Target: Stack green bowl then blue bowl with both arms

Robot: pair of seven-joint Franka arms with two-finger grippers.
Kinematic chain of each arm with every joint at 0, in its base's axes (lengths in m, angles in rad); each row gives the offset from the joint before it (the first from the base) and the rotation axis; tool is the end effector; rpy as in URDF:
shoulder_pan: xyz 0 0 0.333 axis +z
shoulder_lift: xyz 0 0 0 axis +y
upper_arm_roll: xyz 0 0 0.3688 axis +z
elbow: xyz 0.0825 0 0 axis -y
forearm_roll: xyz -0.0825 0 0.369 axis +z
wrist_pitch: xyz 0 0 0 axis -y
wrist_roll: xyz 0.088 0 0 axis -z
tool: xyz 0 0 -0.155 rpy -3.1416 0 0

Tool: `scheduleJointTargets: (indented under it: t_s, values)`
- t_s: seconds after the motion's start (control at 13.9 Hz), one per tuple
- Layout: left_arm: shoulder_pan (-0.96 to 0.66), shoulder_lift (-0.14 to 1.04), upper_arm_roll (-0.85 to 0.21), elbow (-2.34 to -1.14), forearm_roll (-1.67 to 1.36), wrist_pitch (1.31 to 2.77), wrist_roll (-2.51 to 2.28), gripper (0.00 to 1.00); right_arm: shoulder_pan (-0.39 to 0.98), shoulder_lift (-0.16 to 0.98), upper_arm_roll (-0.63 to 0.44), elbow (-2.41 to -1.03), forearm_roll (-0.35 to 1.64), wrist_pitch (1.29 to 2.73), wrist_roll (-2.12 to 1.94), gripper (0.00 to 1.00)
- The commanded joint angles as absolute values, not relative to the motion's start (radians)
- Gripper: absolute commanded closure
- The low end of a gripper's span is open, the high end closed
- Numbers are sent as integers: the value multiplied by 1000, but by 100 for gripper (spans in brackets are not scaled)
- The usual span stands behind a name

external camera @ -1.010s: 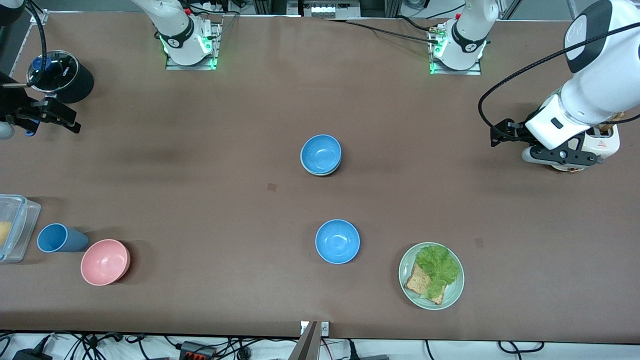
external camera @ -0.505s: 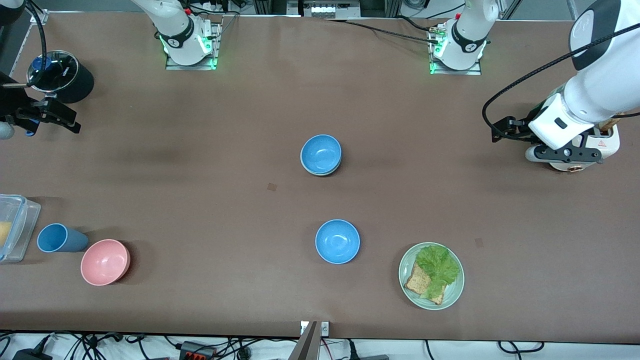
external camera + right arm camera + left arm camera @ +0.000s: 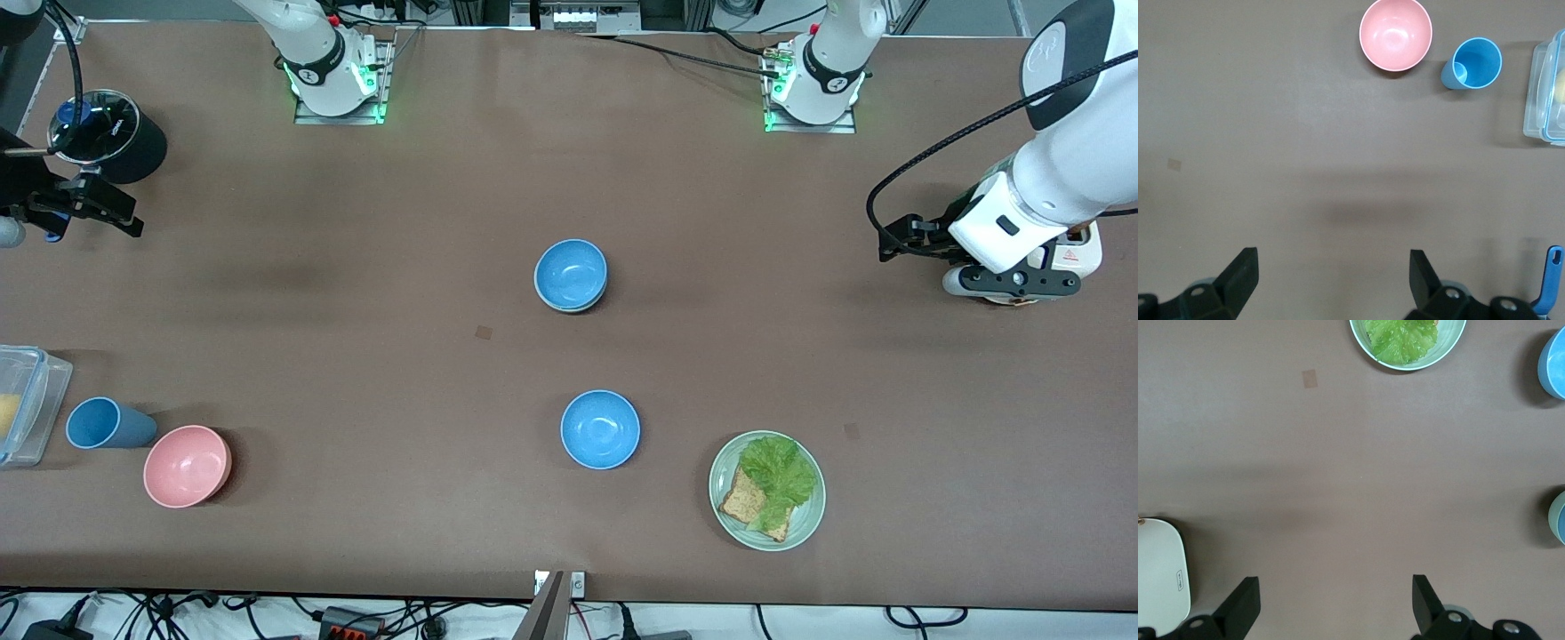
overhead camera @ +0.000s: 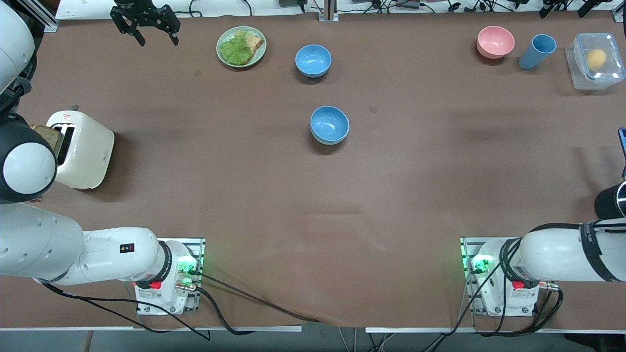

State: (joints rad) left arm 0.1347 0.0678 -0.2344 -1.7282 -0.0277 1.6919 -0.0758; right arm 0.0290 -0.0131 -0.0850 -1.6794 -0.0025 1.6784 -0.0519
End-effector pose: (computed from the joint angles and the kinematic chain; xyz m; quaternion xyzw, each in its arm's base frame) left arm 0.5536 -0.0559 0.5312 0.9984 -0.0097 -0.0528 0.0170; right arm 0.5418 -0.0310 0.5958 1.0000 -0.0019 0.0060 0.0010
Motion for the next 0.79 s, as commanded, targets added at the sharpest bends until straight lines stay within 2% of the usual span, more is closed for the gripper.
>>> scheduleJointTargets:
  t_s: [0.0, 0.72]
  values:
    - [133, 90, -229, -1695, -41, 1680, -72, 0, 20, -20, -78, -1681, -3, 1671, -54, 0]
    - [132, 92, -229, -1687, -38, 1678, -75, 0, 25, -21, -75, -1680, -8, 1669, -54, 0]
